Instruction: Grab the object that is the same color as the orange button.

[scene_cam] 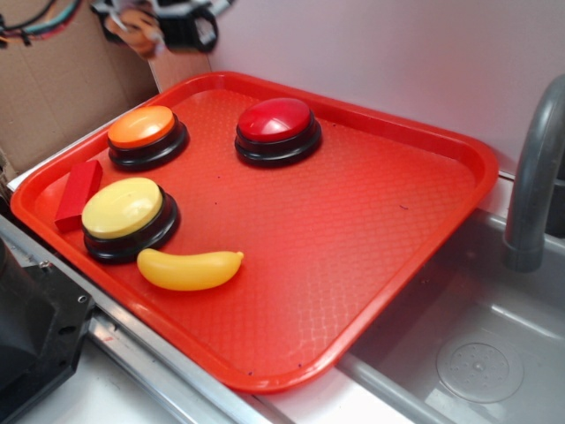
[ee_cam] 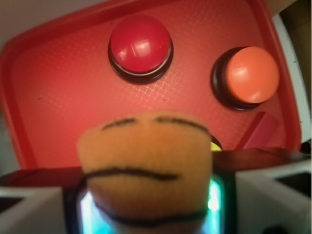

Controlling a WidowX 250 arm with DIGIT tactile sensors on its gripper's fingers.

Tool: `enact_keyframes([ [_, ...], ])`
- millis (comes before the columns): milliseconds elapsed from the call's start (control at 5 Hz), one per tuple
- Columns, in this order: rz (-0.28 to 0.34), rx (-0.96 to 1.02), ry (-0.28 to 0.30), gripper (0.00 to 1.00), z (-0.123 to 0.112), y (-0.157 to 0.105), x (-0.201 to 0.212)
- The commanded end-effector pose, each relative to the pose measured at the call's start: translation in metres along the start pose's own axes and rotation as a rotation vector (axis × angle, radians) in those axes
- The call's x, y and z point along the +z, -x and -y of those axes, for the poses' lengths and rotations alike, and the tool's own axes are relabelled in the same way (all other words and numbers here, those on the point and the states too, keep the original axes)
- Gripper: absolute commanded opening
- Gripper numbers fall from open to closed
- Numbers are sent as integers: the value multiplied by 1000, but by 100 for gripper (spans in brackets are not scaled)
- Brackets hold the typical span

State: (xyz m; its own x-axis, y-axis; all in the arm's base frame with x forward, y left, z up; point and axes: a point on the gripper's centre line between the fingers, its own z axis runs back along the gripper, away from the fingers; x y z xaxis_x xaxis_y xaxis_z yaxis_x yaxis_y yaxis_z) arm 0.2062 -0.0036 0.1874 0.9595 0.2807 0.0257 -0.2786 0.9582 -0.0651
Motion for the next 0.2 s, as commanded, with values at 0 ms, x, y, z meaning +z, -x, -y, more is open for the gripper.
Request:
enact_keyframes([
  [0, 25, 121, 36, 0, -20, -12, 19],
])
